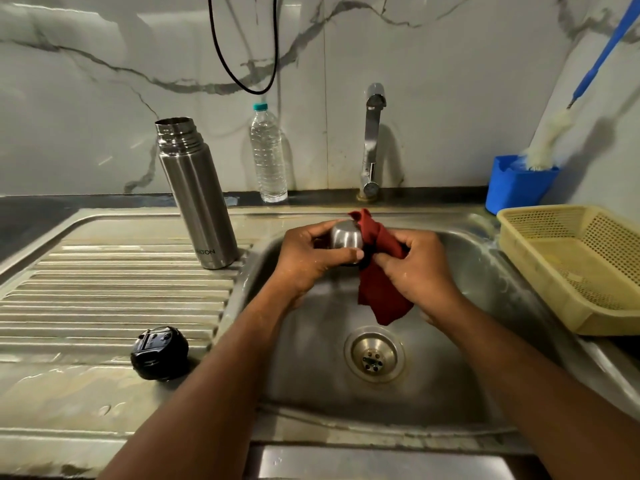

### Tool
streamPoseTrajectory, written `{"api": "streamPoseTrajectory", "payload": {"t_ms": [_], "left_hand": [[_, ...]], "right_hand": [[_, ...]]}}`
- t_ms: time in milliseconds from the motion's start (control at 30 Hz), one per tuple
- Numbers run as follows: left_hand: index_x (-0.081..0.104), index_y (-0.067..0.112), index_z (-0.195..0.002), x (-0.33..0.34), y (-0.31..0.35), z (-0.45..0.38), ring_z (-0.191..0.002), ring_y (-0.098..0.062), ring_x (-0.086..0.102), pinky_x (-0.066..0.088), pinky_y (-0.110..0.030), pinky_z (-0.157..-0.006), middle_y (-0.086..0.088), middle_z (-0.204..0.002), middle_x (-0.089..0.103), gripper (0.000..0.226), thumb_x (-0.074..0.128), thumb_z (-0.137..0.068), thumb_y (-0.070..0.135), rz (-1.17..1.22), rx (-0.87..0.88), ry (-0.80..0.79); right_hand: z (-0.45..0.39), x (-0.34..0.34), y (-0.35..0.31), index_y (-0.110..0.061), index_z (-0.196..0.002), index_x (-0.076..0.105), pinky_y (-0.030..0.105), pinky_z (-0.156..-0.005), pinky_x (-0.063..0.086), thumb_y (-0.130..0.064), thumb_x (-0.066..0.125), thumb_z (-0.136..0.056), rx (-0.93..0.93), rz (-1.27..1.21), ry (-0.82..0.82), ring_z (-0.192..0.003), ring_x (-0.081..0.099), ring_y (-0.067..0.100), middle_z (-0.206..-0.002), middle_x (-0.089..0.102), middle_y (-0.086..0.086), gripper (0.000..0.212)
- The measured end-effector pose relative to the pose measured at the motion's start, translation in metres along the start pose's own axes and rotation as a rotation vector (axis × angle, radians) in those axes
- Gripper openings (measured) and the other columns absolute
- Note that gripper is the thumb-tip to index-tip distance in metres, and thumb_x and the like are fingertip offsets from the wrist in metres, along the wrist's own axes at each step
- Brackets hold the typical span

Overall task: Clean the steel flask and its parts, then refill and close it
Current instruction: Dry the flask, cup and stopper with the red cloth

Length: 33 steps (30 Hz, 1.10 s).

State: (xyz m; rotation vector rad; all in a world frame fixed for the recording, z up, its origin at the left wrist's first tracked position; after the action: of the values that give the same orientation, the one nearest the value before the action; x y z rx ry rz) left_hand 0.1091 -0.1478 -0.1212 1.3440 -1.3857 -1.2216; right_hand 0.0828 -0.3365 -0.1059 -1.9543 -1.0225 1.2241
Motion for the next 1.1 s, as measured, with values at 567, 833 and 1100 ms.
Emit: {"api": "streamPoseTrajectory", "payload": {"t_ms": [567,833,1100], "left_hand": [[0.074,0.032,-0.097,-0.004,0.008,0.004,-0.081,0.011,0.068,0.054,-0.009,-0.076,0.022,-0.086,0.071,0.045,0.099,-0.065,0.013,-0.439,0.119,0.094],[0.077,0.02,-0.112,-0.005,0.011,0.001,-0.095,-0.006,0.076,0.062,-0.029,-0.091,0.008,-0.102,0.08,0.064,0.105,-0.055,0.018,-0.329,0.123,0.108],[0.08,0.017,-0.109,-0.009,0.008,0.001,-0.094,-0.011,0.078,0.063,-0.041,-0.093,0.005,-0.099,0.082,0.056,0.103,-0.058,0.014,-0.261,0.118,0.11]], "right_hand": [[0.008,0.01,-0.034,-0.023,-0.126,0.073,0.009,-0.096,0.049,0.012,0.067,-0.081,-0.195,0.019,-0.148,-0.11,0.067,-0.001,-0.119,0.073,-0.012,0.058],[-0.004,-0.001,-0.006,-0.029,-0.126,0.073,0.025,-0.085,0.058,0.006,0.068,-0.087,-0.047,-0.021,-0.114,-0.098,0.07,0.006,-0.105,0.076,-0.011,0.053],[0.001,0.002,-0.033,-0.027,-0.13,0.072,0.018,-0.097,0.054,0.013,0.064,-0.082,-0.162,-0.032,-0.103,-0.115,0.067,0.005,-0.123,0.074,-0.007,0.062]]}}
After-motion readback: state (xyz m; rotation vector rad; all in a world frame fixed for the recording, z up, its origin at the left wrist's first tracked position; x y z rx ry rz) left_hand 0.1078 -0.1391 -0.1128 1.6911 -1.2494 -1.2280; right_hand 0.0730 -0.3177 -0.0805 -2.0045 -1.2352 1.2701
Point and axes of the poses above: each hand's wrist, its own z-axis away from the middle knuckle, its own x-axis out of the palm, y = z × x, the point moved 8 cm from there along -z, towards the middle knuckle
